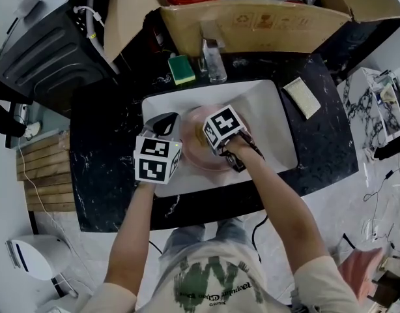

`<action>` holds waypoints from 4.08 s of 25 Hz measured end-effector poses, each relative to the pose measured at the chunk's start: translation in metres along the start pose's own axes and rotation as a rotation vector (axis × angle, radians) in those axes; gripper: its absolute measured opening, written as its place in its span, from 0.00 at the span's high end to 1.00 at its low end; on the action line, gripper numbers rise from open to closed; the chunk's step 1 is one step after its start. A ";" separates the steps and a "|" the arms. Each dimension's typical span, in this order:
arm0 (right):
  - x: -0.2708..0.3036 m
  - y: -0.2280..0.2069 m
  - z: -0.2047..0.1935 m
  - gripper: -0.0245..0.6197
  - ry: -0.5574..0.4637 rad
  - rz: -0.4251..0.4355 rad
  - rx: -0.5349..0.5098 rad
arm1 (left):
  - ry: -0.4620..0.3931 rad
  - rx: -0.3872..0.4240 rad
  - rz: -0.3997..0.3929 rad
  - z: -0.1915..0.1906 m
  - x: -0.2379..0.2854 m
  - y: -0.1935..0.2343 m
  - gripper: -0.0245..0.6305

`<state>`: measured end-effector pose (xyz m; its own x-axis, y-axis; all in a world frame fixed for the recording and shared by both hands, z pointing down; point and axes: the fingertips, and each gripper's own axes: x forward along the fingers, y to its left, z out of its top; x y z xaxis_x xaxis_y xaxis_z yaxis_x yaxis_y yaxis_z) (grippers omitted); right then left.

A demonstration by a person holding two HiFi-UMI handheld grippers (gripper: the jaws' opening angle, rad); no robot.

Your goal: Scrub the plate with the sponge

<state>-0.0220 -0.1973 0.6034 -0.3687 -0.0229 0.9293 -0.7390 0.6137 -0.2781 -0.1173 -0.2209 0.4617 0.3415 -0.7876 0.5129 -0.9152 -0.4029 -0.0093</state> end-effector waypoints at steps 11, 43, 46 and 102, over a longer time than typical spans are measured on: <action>-0.003 -0.011 -0.005 0.86 0.008 0.007 -0.031 | 0.004 -0.029 0.066 0.000 -0.006 0.002 0.96; -0.023 -0.073 -0.035 0.86 0.152 0.001 -0.196 | 0.019 -0.065 0.179 -0.001 0.002 -0.021 0.96; -0.026 -0.077 -0.036 0.86 0.166 0.001 -0.217 | 0.016 -0.063 0.185 0.000 0.004 -0.021 0.96; 0.012 0.046 0.000 0.86 0.111 0.272 0.009 | 0.017 0.036 -0.043 -0.006 -0.008 -0.011 0.96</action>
<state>-0.0603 -0.1693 0.6019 -0.4899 0.2284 0.8413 -0.6269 0.5784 -0.5220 -0.1116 -0.2079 0.4629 0.3767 -0.7613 0.5277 -0.8913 -0.4531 -0.0174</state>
